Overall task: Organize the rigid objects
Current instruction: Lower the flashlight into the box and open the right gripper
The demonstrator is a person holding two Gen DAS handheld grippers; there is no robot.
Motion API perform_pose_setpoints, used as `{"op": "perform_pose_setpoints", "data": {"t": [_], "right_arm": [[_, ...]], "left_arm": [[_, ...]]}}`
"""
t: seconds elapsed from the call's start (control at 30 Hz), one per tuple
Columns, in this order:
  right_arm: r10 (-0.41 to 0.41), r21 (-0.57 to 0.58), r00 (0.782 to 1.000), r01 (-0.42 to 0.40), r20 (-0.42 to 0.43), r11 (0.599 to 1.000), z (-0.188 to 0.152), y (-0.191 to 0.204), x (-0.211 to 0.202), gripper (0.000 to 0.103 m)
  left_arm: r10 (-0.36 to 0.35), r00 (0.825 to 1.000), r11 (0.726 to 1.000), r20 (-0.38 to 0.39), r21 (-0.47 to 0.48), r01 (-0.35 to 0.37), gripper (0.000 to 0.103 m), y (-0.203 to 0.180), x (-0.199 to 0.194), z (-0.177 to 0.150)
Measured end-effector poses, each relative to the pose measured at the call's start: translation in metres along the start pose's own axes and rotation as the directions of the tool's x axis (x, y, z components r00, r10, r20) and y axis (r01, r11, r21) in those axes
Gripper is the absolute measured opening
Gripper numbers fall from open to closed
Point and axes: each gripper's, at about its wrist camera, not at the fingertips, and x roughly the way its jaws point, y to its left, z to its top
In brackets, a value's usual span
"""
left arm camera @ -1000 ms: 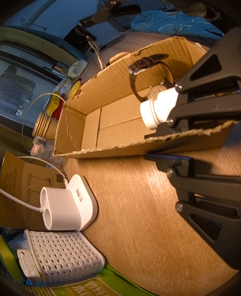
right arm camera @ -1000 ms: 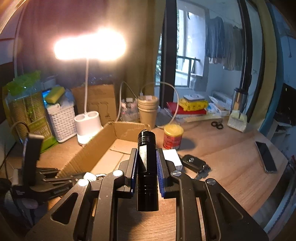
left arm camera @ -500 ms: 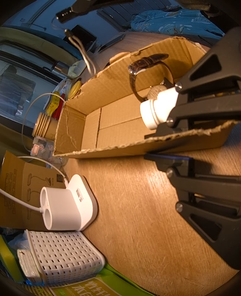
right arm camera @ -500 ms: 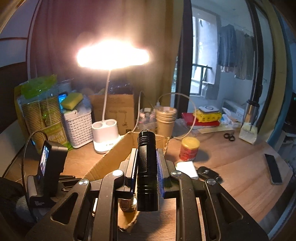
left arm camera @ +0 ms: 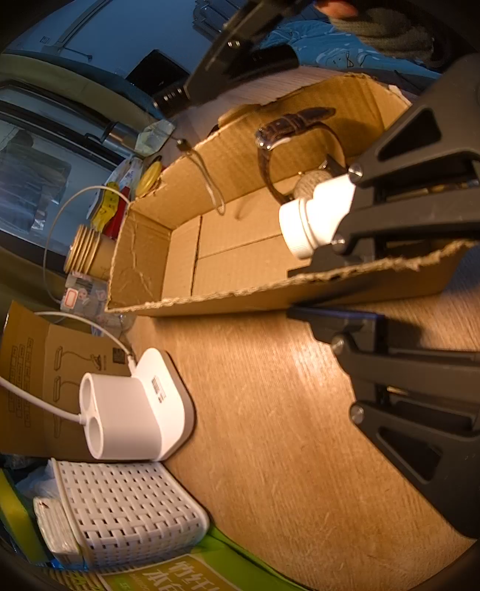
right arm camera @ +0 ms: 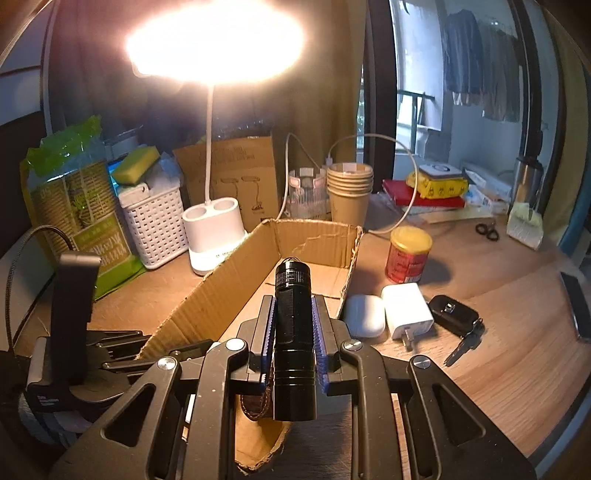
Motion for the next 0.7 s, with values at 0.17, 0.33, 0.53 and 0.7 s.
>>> {"op": "perform_pose_setpoints", "data": {"t": [0.17, 0.33, 0.53, 0.7], "right_arm": [[0.003, 0.014, 0.999, -0.002, -0.043, 1.000, -0.007, -0.002, 0.013, 0.021], [-0.003, 0.014, 0.997, 0.004, -0.075, 1.000, -0.011, -0.003, 0.022, 0.021], [-0.004, 0.006, 0.995, 0.004, -0.096, 1.000, -0.014, -0.001, 0.026, 0.022], [0.002, 0.003, 0.997, -0.001, -0.079, 1.000, -0.012, 0.000, 0.017, 0.023]], "left_arm": [[0.000, 1.000, 1.000, 0.000, 0.000, 0.000, 0.014, 0.000, 0.000, 0.000], [0.000, 1.000, 1.000, 0.000, 0.000, 0.000, 0.014, 0.000, 0.000, 0.000], [-0.001, 1.000, 1.000, 0.000, 0.002, 0.001, 0.014, -0.001, 0.000, 0.000], [-0.001, 1.000, 1.000, -0.001, 0.003, 0.001, 0.014, -0.001, 0.000, 0.000]]}}
